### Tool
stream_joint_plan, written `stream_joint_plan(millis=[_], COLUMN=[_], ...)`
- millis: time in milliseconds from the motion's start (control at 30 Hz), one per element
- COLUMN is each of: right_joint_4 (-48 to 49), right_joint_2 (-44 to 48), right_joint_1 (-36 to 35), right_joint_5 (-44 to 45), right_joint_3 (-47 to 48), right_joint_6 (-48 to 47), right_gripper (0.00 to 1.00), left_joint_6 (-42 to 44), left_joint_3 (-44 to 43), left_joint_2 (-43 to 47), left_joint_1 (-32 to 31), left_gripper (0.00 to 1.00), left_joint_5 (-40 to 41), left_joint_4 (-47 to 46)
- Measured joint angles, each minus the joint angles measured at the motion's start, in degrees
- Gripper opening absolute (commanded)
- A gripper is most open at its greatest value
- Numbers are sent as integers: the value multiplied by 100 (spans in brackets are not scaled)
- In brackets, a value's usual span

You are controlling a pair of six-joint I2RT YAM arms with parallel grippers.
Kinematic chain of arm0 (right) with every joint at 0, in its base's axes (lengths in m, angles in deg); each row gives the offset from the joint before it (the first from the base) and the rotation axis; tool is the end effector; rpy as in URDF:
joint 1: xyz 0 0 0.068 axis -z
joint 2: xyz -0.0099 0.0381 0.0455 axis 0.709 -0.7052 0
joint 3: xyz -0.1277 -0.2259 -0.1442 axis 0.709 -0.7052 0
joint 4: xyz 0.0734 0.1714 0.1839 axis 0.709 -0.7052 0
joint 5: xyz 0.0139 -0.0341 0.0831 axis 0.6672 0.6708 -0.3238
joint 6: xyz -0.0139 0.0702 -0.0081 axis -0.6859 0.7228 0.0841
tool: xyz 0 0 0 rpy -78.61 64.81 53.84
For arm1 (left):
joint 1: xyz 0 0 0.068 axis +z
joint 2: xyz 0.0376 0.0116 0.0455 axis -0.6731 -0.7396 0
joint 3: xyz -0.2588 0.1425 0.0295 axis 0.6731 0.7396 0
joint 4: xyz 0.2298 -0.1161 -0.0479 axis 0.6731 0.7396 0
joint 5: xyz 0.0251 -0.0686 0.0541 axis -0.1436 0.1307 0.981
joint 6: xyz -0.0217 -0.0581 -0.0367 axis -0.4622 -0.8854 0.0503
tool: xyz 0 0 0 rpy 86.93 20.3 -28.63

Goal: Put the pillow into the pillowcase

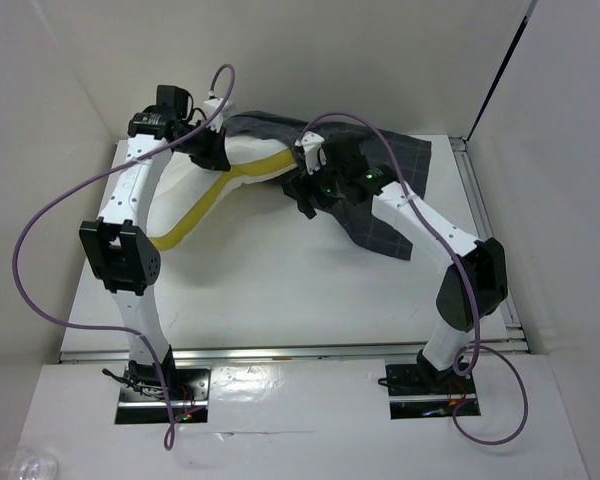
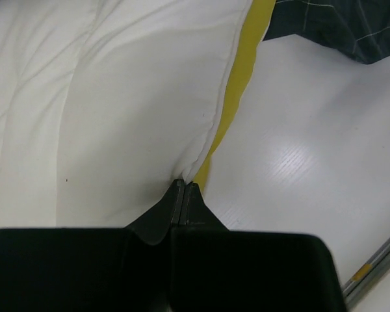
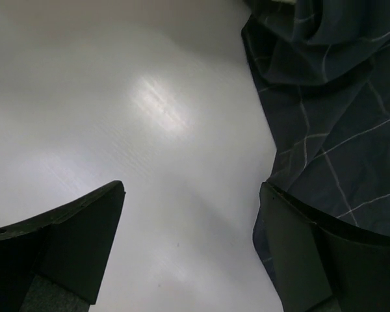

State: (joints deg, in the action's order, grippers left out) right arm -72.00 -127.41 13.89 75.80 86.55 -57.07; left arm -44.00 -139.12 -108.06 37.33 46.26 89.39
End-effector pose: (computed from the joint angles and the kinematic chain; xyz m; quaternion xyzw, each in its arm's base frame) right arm 0.3438 0.2199 0.3372 -0.3567 0.8376 0.1437 0.3880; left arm 0.4561 -0.0684 0.3719 0.2445 0.8727 -0.1996 0.3725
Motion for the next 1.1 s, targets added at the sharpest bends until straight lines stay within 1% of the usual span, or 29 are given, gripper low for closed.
stream_joint_plan(millis=[133,167,200,267,300,367,500,533,567,600,633,667,700,733,767,867,1000,1100], right_joint_4=[671,903,1132,1519,1683,1893,2050,2063,2081,2109,2138,2142,2144,2142,2129,1926,1410,1001], right_joint_2=[-90,-144,-223,-428,-588,-986,-1862,-2013,-2122,-2218,-2295,-2369,-2439,-2511,-2570,-2684,-2710,-2710], right_joint_1=[-151,-146,-118,-52,-15,76,262,299,317,343,363,382,393,400,404,404,356,131], right_joint_5=[636,789,920,1163,1252,1379,1486,1493,1486,1486,1486,1471,1434,1377,1307,944,166,-463], right_joint_3=[-42,-44,-44,-17,50,243,841,925,981,1023,1043,1073,1139,1224,1322,1784,2656,3333], right_joint_6=[234,293,354,446,496,586,776,802,822,826,813,802,780,791,800,833,861,848], right_gripper=[91,88,88,84,80,79,72,69,64,56,44,18,9,3,0,0,0,0], left_joint_6=[-57,-70,-85,-131,-133,-133,-131,-131,-131,-131,-131,-131,-131,-131,-133,-133,-192,-319], left_joint_3=[-26,-26,-26,-13,9,70,111,111,111,111,111,111,111,114,146,302,446,452], left_joint_2=[0,0,0,0,2,9,20,26,35,48,61,74,83,96,116,184,197,197], left_joint_1=[63,61,61,66,63,66,66,72,76,85,98,116,136,157,179,229,245,247], left_gripper=[0,0,0,0,0,0,0,0,0,0,0,0,0,0,0,0,0,0], left_joint_5=[-225,-262,-291,-332,-361,-420,-463,-466,-466,-468,-468,-472,-476,-485,-494,-494,-496,-481], left_joint_4=[133,166,190,199,192,195,214,219,219,219,219,219,219,216,197,164,85,55])
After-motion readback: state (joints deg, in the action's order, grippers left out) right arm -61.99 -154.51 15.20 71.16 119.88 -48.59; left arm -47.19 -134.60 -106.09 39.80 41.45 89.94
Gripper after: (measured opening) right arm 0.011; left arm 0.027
